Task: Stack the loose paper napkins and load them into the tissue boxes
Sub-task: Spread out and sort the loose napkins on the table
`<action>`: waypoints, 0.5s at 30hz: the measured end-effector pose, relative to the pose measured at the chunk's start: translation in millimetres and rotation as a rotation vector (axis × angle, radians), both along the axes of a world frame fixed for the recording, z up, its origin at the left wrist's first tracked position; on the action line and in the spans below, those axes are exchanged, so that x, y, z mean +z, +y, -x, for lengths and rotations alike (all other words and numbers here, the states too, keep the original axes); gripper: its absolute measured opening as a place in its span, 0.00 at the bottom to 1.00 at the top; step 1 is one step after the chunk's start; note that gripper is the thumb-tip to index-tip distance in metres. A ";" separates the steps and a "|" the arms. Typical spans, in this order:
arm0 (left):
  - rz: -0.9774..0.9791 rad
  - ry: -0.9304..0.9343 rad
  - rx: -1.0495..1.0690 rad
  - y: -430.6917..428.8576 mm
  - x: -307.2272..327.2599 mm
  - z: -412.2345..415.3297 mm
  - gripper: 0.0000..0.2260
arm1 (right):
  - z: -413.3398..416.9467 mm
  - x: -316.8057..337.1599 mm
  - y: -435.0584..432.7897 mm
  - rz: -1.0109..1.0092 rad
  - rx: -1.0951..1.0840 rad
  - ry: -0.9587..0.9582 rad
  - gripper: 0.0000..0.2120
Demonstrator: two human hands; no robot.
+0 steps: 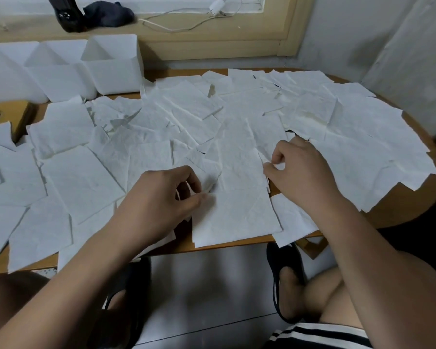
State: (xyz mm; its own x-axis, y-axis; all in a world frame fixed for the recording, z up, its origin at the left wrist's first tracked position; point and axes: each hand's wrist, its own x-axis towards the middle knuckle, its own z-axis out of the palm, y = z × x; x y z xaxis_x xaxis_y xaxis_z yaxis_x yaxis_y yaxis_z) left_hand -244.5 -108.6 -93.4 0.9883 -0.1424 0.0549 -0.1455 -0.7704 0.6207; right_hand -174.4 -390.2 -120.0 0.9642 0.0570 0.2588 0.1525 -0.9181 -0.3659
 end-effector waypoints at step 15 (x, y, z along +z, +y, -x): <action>0.153 -0.170 -0.042 5.3 6.1 0.5 0.18 | 37.4 34.2 27.0 -0.270 0.313 -0.066 0.04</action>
State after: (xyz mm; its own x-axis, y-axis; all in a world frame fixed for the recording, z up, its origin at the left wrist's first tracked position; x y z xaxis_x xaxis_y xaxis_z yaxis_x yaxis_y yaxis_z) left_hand -245.0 -103.3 -87.3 0.9565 -0.1601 0.2440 -0.2875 -0.6602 0.6939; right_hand -211.8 -363.2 -85.9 0.8919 0.2667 0.3652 0.4403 -0.6961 -0.5671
